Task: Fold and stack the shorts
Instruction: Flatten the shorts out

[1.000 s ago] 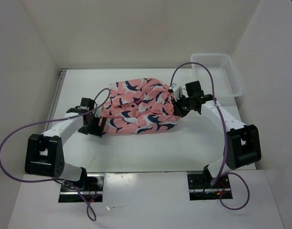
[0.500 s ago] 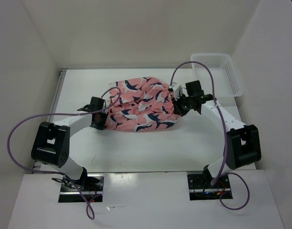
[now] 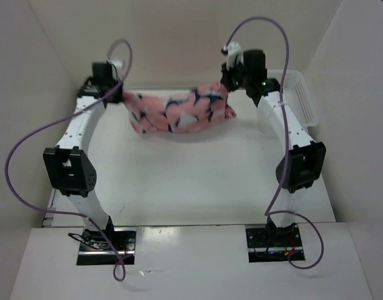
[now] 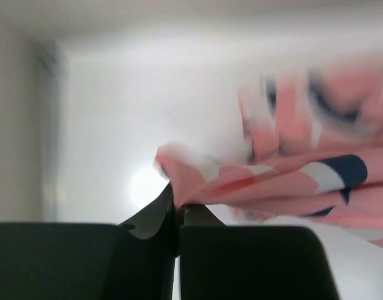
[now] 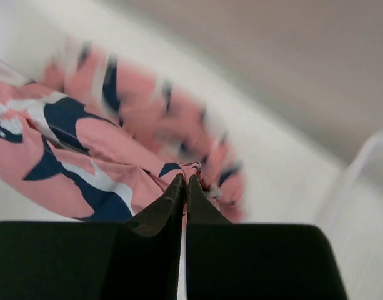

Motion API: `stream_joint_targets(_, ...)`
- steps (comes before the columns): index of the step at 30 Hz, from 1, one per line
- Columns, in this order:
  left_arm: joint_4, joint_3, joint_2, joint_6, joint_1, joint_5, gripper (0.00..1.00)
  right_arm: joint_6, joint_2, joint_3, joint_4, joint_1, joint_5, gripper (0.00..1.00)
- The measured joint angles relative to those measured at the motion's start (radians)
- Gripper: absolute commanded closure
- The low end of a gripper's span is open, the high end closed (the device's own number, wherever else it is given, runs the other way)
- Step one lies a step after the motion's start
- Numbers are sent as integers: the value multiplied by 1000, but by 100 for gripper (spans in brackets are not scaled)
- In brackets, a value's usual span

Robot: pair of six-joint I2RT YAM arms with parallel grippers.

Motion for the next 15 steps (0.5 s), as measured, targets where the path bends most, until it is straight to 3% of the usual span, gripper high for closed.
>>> stream_joint_targets(3, 43, 354, 13, -2, 67, 1, 100, 32, 94, 311, 53, 0, 32, 100)
stream_joint_targets(6, 61, 453, -92, -3, 81, 8, 100, 49, 64, 397, 66, 5, 20, 100)
stream_joint_targets(10, 38, 312, -277, -2, 53, 10, 100, 5, -74, 260, 63, 1, -3, 100)
stream_joint_targets(15, -16, -67, -419, -3, 44, 16, 100, -117, -221, -44, -13, 0, -81, 100)
